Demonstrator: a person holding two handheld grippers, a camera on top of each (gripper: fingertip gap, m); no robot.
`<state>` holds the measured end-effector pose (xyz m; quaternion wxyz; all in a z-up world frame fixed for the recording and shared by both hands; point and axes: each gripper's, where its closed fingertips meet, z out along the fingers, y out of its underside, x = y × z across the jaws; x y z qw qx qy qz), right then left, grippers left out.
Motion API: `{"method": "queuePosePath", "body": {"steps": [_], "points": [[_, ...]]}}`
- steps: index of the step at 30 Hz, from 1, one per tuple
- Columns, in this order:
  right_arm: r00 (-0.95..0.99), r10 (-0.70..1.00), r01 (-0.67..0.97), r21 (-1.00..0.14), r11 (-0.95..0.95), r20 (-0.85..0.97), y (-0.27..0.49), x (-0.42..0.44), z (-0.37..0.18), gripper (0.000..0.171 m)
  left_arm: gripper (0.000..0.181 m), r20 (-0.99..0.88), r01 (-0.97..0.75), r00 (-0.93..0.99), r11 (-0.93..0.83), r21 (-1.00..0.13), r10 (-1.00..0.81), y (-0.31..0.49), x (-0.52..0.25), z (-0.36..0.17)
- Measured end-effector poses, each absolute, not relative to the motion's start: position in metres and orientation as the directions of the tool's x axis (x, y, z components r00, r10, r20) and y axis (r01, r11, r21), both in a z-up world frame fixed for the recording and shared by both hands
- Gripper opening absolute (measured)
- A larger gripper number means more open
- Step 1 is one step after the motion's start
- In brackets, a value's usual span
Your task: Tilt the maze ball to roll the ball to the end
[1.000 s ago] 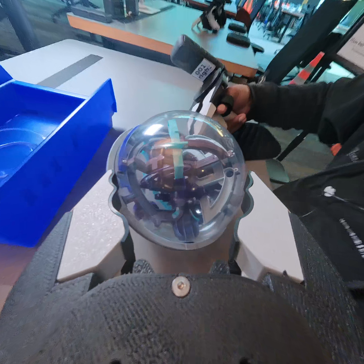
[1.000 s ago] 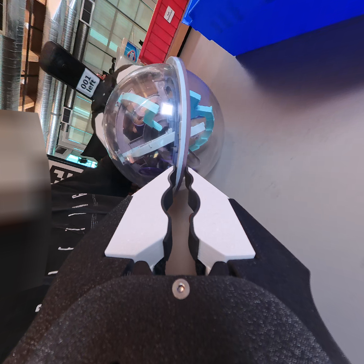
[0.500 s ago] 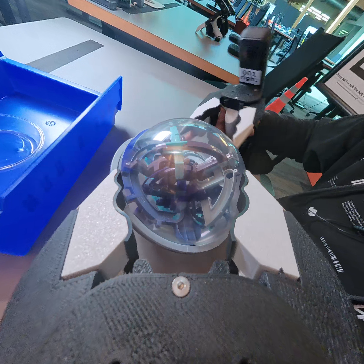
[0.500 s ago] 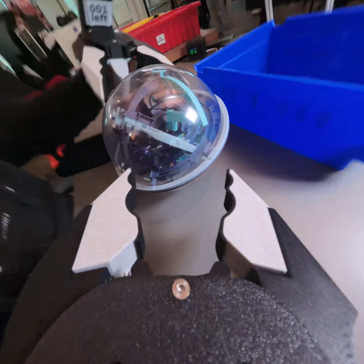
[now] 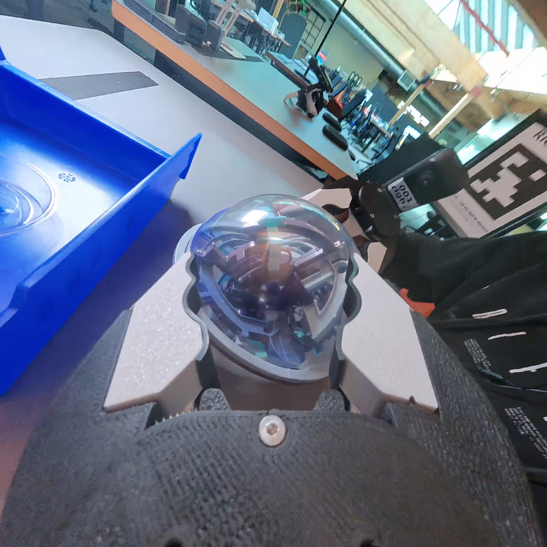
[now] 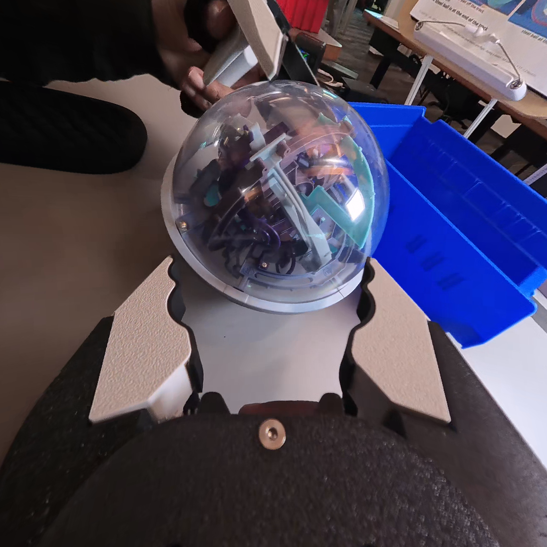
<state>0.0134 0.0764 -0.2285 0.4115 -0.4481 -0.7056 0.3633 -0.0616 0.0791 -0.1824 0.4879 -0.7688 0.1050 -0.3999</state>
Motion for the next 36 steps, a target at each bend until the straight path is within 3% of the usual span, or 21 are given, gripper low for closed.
{"method": "queuePosePath", "body": {"steps": [13,28,36], "points": [[-0.285,0.927,0.339,-0.879,0.336,0.245,0.078,0.007,-0.228,0.121,0.091,0.677,0.424,0.522,-0.531,-0.734,-0.518,0.08,-0.074,-0.189],[-0.332,0.921,0.318,-0.896,0.311,0.202,0.067,0.013,-0.239,0.12,0.087,0.586,0.347,0.616,-0.487,-0.802,-0.527,0.067,-0.063,-0.179],[-0.331,0.904,0.296,-0.88,0.371,0.269,0.063,0.016,-0.244,0.113,0.113,0.647,0.401,0.583,-0.517,-0.756,-0.492,0.036,-0.065,-0.188]]}}
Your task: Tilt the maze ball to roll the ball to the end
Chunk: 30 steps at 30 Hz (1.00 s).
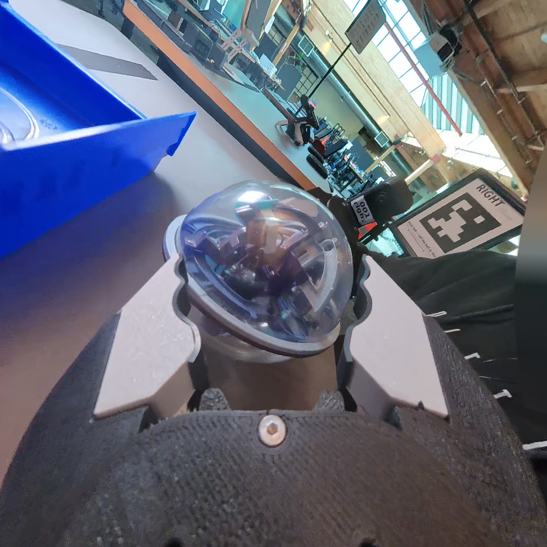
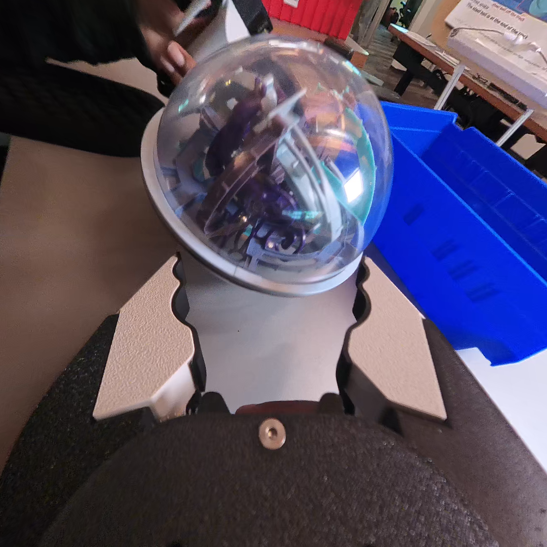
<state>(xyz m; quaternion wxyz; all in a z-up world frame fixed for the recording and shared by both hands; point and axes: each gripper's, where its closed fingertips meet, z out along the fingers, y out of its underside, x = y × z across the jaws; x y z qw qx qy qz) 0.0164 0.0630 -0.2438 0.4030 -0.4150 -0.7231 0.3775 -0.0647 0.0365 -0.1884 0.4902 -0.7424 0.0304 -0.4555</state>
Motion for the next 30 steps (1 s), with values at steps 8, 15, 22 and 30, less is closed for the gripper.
{"method": "queuePosePath", "body": {"steps": [8,15,22,30], "points": [[-0.359,0.888,0.313,-0.859,0.405,0.288,0.056,0.015,-0.256,0.115,0.109,0.616,0.342,0.605,-0.534,-0.773,-0.504,0.03,-0.057,-0.197],[-0.416,0.882,0.361,-0.85,0.384,0.222,0.049,0.031,-0.254,0.125,0.103,0.625,0.333,0.578,-0.547,-0.768,-0.525,0.036,-0.05,-0.191],[-0.411,0.899,0.322,-0.898,0.299,0.151,0.037,0.046,-0.213,0.13,0.101,0.574,0.277,0.627,-0.538,-0.796,-0.527,0.046,-0.036,-0.185],[-0.34,0.937,0.335,-0.922,0.195,0.075,0.056,0.041,-0.223,0.121,0.118,0.502,0.266,0.651,-0.448,-0.854,-0.57,0.054,-0.021,-0.166]]}}
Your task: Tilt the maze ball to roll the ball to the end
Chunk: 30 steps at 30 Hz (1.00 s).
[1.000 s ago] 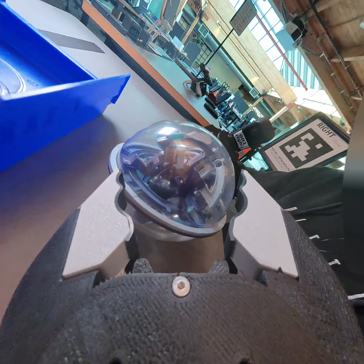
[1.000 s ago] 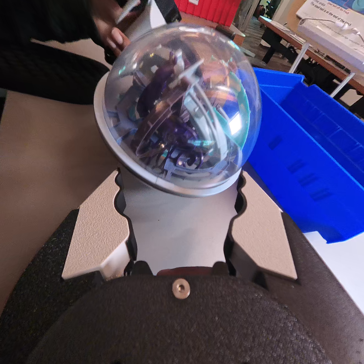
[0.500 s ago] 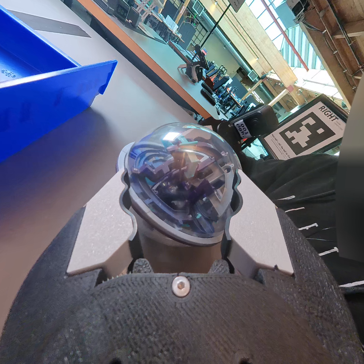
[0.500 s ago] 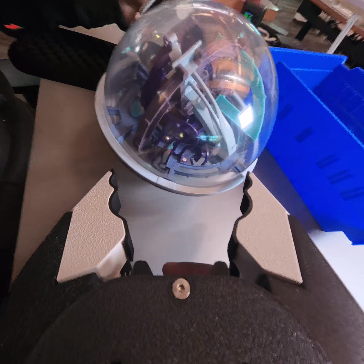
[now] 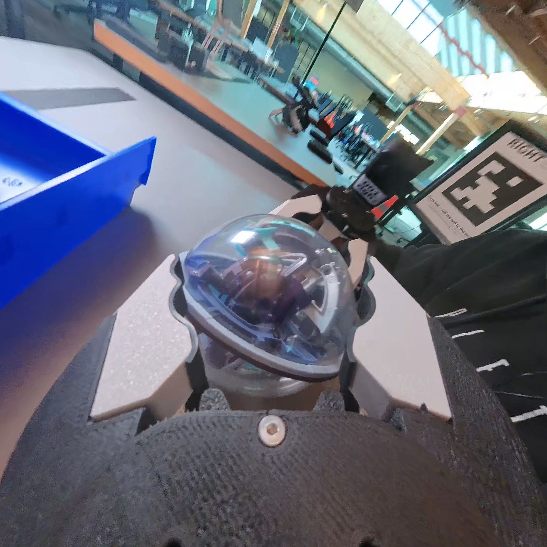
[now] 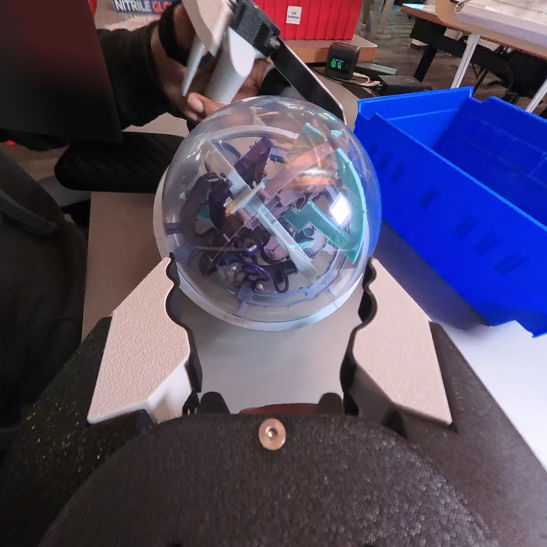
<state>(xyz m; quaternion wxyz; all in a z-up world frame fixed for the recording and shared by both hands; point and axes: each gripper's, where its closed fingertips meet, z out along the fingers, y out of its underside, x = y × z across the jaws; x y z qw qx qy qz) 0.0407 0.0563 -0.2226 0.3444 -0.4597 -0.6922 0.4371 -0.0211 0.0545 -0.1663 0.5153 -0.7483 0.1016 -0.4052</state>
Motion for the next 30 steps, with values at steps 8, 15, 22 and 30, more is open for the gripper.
{"method": "queuePosePath", "body": {"steps": [8,15,22,30], "points": [[-0.339,0.94,0.343,-0.925,0.164,0.041,0.063,0.044,-0.231,0.119,0.139,0.489,0.199,0.555,-0.463,-0.864,-0.673,0.02,-0.019,-0.201],[-0.334,0.937,0.41,-0.879,0.245,0.105,0.062,0.041,-0.254,0.119,0.121,0.277,0.044,0.71,-0.352,-0.935,-0.648,0.037,-0.015,-0.195],[-0.409,0.907,0.446,-0.845,0.294,0.1,0.053,0.047,-0.264,0.116,0.117,0.114,-0.108,0.685,-0.255,-0.961,-0.72,0.03,-0.009,-0.185],[-0.524,0.83,0.414,-0.909,0.052,-0.191,0.071,0.048,-0.228,0.138,0.098,-0.07,-0.284,0.565,-0.114,-0.952,-0.822,0.021,-0.001,-0.175]]}}
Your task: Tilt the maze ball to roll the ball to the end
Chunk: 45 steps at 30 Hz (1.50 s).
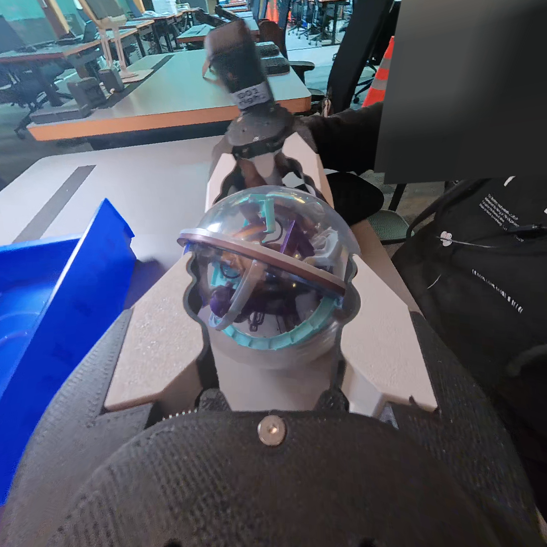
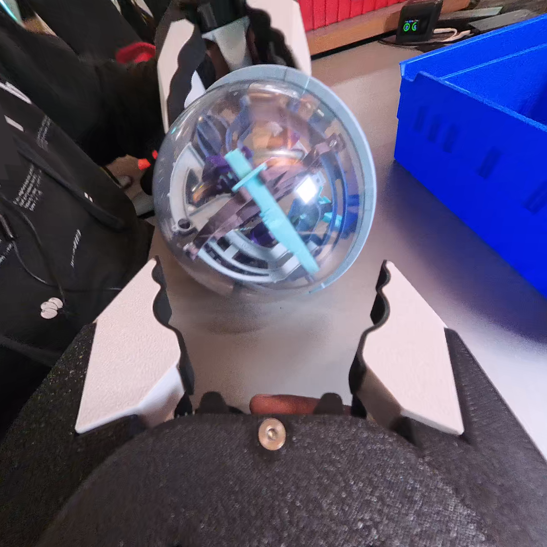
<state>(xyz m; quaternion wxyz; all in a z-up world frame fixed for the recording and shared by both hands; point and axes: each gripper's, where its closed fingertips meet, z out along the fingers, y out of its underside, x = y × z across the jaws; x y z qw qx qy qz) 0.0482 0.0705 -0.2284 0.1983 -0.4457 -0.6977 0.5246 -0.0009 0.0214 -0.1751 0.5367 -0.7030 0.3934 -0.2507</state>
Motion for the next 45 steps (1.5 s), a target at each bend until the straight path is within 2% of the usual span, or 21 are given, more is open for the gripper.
{"method": "queuePosePath", "body": {"steps": [2,4,6,8,11,14,20,24,28,32,33,39,45], "points": [[-0.547,0.8,0.417,-0.909,0.003,-0.249,0.07,0.042,-0.227,0.141,0.096,-0.078,-0.293,0.577,-0.118,-0.949,-0.813,0.024,0.0,-0.173],[-0.565,0.772,0.426,-0.904,-0.028,-0.29,0.069,0.038,-0.23,0.14,0.106,-0.012,-0.248,0.669,-0.207,-0.946,-0.743,0.028,-0.007,-0.172],[-0.571,0.763,0.433,-0.901,-0.031,-0.302,0.069,0.038,-0.235,0.137,0.115,0.189,-0.069,0.781,-0.383,-0.921,-0.595,0.025,-0.019,-0.177],[-0.561,0.781,0.429,-0.903,-0.007,-0.273,0.068,0.037,-0.24,0.135,0.128,0.423,0.138,0.785,-0.538,-0.831,-0.453,0.014,-0.014,-0.196],[-0.55,0.816,0.395,-0.916,0.068,-0.177,0.063,0.034,-0.242,0.134,0.143,0.498,0.217,0.785,-0.59,-0.778,-0.369,0.008,0.003,-0.222],[-0.54,0.84,0.354,-0.919,0.171,-0.052,0.055,0.031,-0.24,0.133,0.142,0.455,0.193,0.815,-0.572,-0.797,-0.358,0.015,-0.001,-0.23],[-0.486,0.87,0.281,-0.927,0.249,0.086,0.045,0.029,-0.235,0.132,0.144,0.37,0.049,0.776,-0.535,-0.843,-0.511,0.01,-0.006,-0.231],[-0.533,0.846,0.279,-0.944,0.178,0.001,0.046,0.038,-0.228,0.135,0.142,0.329,-0.014,0.741,-0.504,-0.864,-0.585,0.009,-0.011,-0.23],[-0.586,0.795,0.363,-0.927,0.089,-0.153,0.065,0.044,-0.237,0.141,0.138,0.241,-0.129,0.715,-0.463,-0.877,-0.656,0.008,-0.011,-0.234],[-0.648,0.719,0.425,-0.902,0.068,-0.251,0.06,0.038,-0.252,0.135,0.133,0.148,-0.238,0.689,-0.414,-0.879,-0.709,0.009,-0.012,-0.246],[-0.664,0.702,0.423,-0.904,0.068,-0.258,0.055,0.036,-0.253,0.129,0.131,0.138,-0.249,0.688,-0.41,-0.878,-0.712,0.009,-0.012,-0.249],[-0.652,0.739,0.378,-0.917,0.126,-0.167,0.047,0.03,-0.259,0.133,0.131,0.124,-0.262,0.685,-0.402,-0.877,-0.718,0.01,-0.012,-0.247],[-0.62,0.779,0.294,-0.948,0.119,-0.094,0.049,0.022,-0.237,0.134,0.133,0.084,-0.287,0.653,-0.348,-0.893,-0.753,0.019,-0.016,-0.207]]}}
